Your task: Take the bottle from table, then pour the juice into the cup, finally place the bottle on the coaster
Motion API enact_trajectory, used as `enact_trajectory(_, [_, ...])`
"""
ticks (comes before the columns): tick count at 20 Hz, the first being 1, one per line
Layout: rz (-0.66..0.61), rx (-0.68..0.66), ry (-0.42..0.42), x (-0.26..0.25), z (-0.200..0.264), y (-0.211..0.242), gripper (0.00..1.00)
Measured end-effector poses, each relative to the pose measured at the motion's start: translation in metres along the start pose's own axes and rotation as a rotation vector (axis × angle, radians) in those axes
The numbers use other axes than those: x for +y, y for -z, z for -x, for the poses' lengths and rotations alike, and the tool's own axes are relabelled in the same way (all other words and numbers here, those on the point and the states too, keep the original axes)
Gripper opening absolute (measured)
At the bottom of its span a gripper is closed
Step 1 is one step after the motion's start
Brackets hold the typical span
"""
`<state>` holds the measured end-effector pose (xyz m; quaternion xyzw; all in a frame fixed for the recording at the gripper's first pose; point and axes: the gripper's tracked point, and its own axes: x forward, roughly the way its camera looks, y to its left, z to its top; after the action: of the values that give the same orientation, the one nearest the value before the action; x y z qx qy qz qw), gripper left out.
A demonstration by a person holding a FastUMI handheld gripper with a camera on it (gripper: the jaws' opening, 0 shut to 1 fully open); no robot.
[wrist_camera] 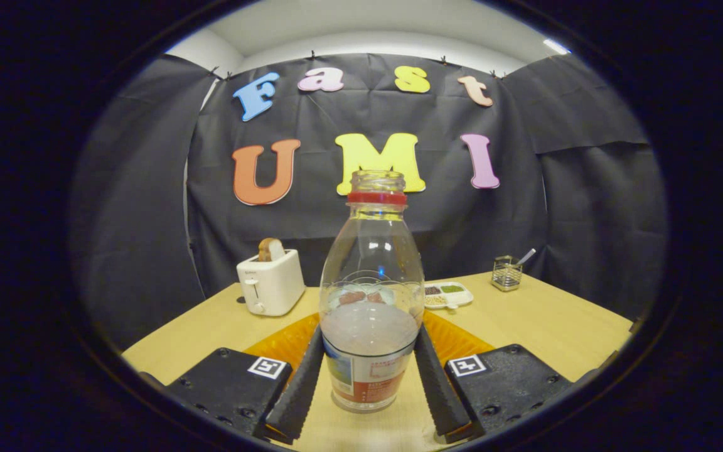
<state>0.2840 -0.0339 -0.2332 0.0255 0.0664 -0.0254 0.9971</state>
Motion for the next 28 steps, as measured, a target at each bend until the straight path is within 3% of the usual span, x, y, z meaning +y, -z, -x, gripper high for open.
enact_trajectory(6, [-0.029,0.028,-0.054,0.008,-0.036,0.039,0.79])
enact_trajectory(14, [-0.014,0.075,-0.027,0.006,-0.048,0.078,0.79])
enact_trajectory(17, [0.005,0.070,-0.032,0.009,-0.047,0.078,0.81])
enact_trajectory(20, [0.033,0.067,-0.056,0.016,-0.042,0.078,0.91])
enact_trajectory(23, [0.055,0.053,-0.027,0.010,-0.033,0.069,1.00])
enact_trajectory(28, [0.037,-0.015,-0.041,0.008,0.002,0.031,1.00])
